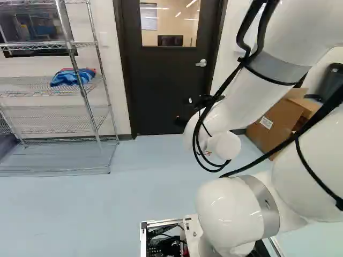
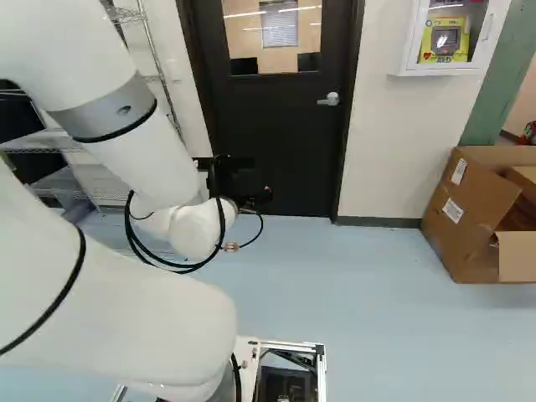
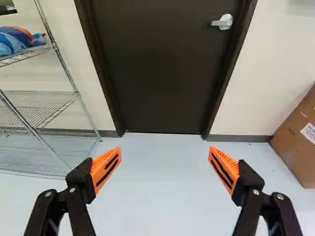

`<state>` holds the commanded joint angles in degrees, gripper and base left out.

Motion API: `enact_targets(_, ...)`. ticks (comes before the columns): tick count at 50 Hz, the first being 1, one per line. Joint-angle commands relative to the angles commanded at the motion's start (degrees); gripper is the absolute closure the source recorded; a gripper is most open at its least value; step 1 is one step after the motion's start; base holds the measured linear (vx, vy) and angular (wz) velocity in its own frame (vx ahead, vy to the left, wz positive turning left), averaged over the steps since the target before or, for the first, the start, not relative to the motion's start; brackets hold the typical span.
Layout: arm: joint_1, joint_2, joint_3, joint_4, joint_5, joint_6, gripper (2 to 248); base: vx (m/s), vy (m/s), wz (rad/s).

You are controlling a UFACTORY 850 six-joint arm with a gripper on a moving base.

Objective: Open the door and move inside

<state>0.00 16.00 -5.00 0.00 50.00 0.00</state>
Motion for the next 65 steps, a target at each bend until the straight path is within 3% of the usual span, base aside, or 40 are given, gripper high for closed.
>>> enact_targets(65, 0.0, 0.0, 0.0, 0.0, 0.0, 0.0, 3, 0.173, -0.024, 0.003)
